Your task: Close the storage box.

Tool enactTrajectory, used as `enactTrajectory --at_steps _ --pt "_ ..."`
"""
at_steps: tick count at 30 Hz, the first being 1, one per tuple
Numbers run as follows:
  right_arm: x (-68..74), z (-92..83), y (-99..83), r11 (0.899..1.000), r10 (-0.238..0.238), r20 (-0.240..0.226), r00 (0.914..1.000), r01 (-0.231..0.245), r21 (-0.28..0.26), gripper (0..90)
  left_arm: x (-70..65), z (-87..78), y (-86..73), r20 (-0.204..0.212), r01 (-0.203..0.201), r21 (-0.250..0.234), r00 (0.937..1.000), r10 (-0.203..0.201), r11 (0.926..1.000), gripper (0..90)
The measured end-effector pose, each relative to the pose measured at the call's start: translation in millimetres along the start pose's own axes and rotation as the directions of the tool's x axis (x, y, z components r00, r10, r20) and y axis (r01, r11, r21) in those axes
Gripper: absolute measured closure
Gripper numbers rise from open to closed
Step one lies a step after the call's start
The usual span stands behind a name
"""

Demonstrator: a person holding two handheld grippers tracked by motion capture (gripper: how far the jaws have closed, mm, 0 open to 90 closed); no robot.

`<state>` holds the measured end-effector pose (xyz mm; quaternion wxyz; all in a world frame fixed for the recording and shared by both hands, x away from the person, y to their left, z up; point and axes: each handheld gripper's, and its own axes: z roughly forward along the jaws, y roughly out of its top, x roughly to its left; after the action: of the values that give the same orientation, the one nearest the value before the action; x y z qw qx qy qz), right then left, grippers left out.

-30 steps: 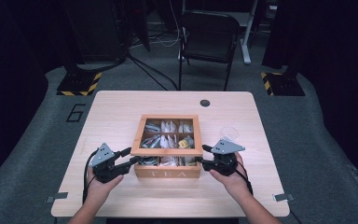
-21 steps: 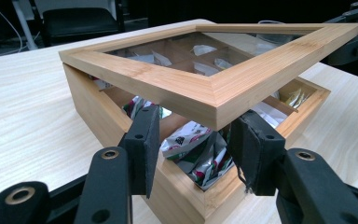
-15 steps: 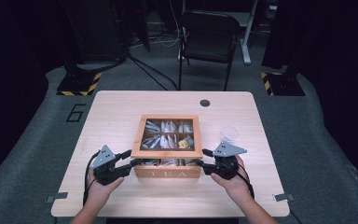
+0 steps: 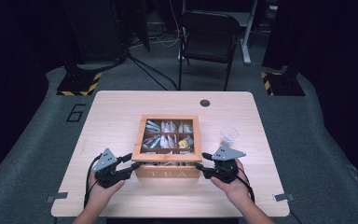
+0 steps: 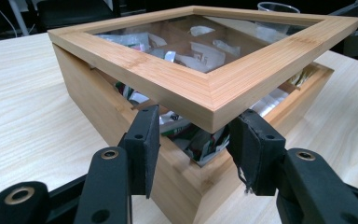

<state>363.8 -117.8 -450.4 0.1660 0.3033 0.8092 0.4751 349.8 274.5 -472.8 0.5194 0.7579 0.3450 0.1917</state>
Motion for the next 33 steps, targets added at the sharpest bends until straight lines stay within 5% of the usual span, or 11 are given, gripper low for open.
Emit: enactTrajectory --at_steps 16,22,26,33 --pt "0.3 4.0 -7.6 0.999 0.007 -0.017 0.9998 -0.006 0.047 49.2 -4.3 -0.5 -7.7 0.014 0.011 0.026 0.9998 -0.012 0.9996 52.8" --pt "-2.9 0.2 -6.3 1.000 0.029 -0.036 0.9989 -0.029 0.008 49.5 -3.7 -1.6 -9.5 0.029 0.019 0.068 0.9994 -0.021 0.9975 52.3" --pt "-5.0 1.3 -7.0 0.999 0.034 -0.033 0.9989 -0.034 0.018 49.9 -1.0 -7.3 -6.9 0.009 0.042 -0.001 0.9991 -0.042 0.9991 51.2" --pt "-2.9 0.7 -5.7 1.000 0.023 -0.029 0.9993 -0.022 0.013 49.7 3.0 -7.8 -6.7 0.014 0.056 0.012 0.9983 -0.056 0.9984 51.1"
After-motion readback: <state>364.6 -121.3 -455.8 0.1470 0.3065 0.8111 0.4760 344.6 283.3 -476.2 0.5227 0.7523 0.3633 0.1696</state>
